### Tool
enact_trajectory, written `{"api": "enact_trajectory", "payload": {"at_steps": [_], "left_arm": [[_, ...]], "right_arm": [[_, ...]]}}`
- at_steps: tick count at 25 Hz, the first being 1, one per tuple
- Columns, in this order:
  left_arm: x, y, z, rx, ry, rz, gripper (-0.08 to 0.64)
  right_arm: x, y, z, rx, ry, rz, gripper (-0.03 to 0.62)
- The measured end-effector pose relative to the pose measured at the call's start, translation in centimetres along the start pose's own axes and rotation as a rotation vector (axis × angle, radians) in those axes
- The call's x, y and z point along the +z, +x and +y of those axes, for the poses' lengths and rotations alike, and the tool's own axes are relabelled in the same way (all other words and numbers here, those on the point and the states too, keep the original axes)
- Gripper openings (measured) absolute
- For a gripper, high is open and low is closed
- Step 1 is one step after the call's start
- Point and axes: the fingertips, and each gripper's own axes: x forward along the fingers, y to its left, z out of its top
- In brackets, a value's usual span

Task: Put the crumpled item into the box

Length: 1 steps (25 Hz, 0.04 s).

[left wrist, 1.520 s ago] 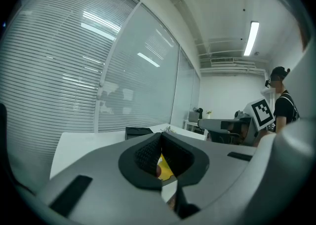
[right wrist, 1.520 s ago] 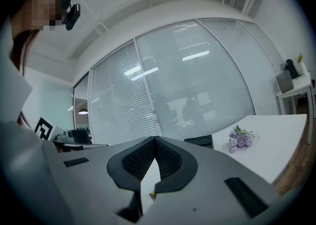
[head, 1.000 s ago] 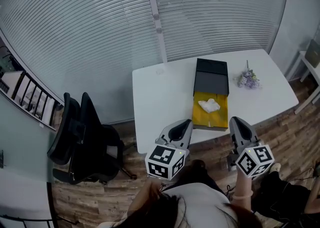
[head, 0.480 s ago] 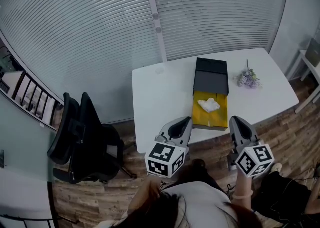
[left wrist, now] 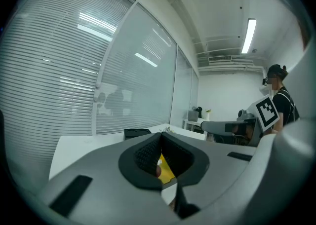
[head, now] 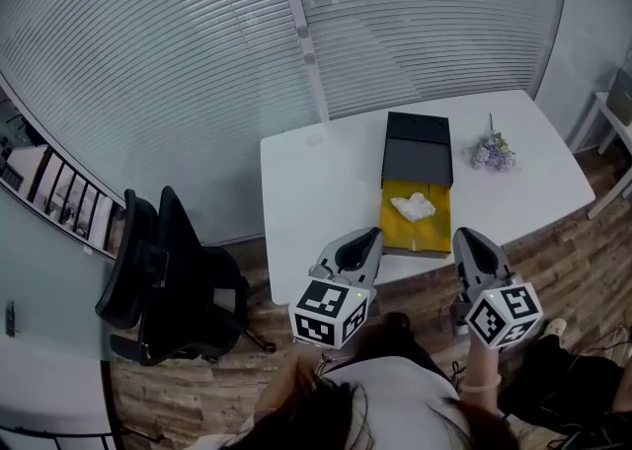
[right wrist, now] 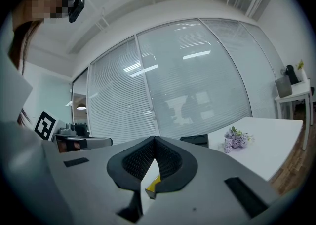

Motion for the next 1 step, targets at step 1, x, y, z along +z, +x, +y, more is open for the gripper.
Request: {"api": "enact_trajectory", "payload": {"at_steps": [1], "left_arm": [[0.11,0.21,-0.01,0.000,0.002,-0.001,0.018]], "right_arm": [[0.09,0.12,-0.10,0.001,-0.001,-0.001,0.026]]}}
